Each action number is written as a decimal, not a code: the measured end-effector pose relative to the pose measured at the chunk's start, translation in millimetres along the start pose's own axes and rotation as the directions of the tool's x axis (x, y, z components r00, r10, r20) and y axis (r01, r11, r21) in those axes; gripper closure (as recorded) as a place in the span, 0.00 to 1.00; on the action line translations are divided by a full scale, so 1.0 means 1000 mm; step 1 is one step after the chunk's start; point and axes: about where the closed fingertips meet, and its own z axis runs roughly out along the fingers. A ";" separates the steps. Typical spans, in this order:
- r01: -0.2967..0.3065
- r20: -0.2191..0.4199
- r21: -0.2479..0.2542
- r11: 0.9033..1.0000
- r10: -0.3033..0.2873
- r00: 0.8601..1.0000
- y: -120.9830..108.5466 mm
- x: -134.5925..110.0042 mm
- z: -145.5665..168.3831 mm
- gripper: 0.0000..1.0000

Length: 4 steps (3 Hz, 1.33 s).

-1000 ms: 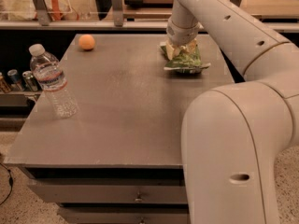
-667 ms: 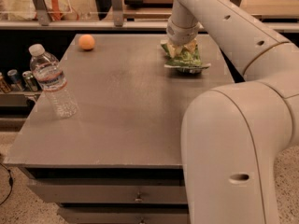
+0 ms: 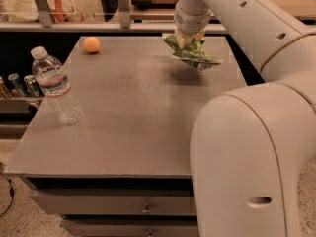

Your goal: Pick green jalapeno chip bag

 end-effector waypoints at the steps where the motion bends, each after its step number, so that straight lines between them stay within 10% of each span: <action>1: 0.037 0.061 0.058 0.998 -0.041 0.997 -0.002 -0.012 -0.054 1.00; 4: 0.060 0.113 0.051 0.997 -0.065 0.991 0.000 -0.025 -0.094 1.00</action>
Offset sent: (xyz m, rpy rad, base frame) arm -0.0171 0.0036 0.1308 -0.0504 -0.1664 0.0569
